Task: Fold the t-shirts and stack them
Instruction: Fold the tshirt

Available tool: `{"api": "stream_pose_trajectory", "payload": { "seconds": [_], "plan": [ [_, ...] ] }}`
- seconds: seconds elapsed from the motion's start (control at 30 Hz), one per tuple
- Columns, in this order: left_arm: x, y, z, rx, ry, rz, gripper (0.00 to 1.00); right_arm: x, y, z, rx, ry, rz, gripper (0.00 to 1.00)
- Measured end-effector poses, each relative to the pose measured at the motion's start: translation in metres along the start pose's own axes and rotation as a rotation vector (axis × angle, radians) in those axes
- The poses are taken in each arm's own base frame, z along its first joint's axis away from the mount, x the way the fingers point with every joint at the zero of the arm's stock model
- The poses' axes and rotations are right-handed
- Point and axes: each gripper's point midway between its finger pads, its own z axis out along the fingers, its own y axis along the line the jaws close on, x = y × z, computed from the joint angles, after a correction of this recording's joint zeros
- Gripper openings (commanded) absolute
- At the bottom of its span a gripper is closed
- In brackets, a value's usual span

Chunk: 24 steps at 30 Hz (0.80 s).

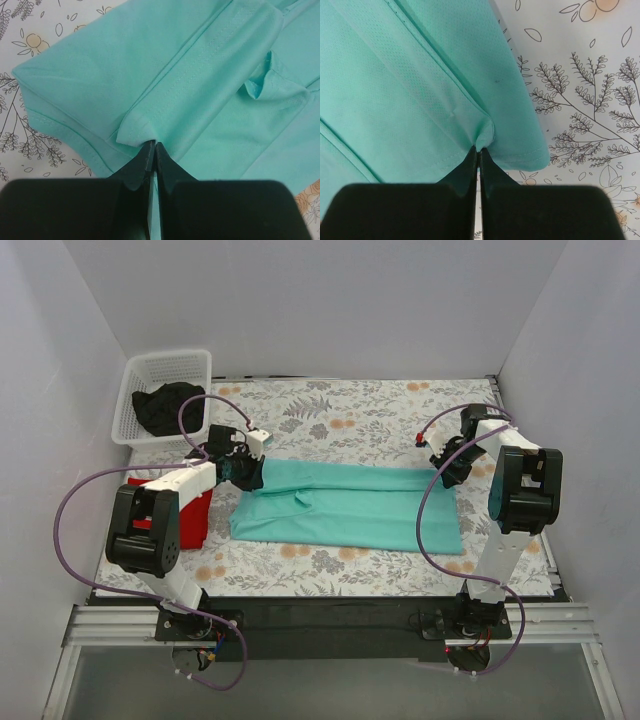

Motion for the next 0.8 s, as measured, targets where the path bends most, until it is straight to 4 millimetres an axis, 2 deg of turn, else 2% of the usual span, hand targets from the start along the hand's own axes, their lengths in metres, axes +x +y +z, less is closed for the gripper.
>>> {"api": "stream_pose_trajectory", "payload": {
  "seconds": [0.43,0.53,0.57,0.6,0.7,0.8],
  "plan": [
    [0.002,-0.005,-0.002,0.022,0.012,0.010,0.00,0.001,-0.001,-0.001,0.005,0.006,-0.005,0.01],
    [0.005,-0.005,-0.002,0.025,0.022,0.032,0.00,0.001,-0.001,-0.001,0.008,0.005,-0.011,0.09],
    [0.006,-0.005,-0.002,0.027,0.025,0.042,0.01,0.001,0.000,-0.001,0.010,0.004,-0.015,0.16],
    [0.007,-0.005,-0.003,0.029,0.029,0.053,0.10,0.002,0.000,-0.002,0.013,0.004,-0.020,0.18],
    [0.010,-0.005,-0.004,0.036,0.043,0.090,0.23,0.005,0.004,-0.004,0.017,0.013,-0.027,0.31],
    [0.014,-0.009,-0.010,0.059,0.056,0.135,0.28,0.007,0.005,-0.008,0.029,0.024,-0.032,0.45]
  ]
}}
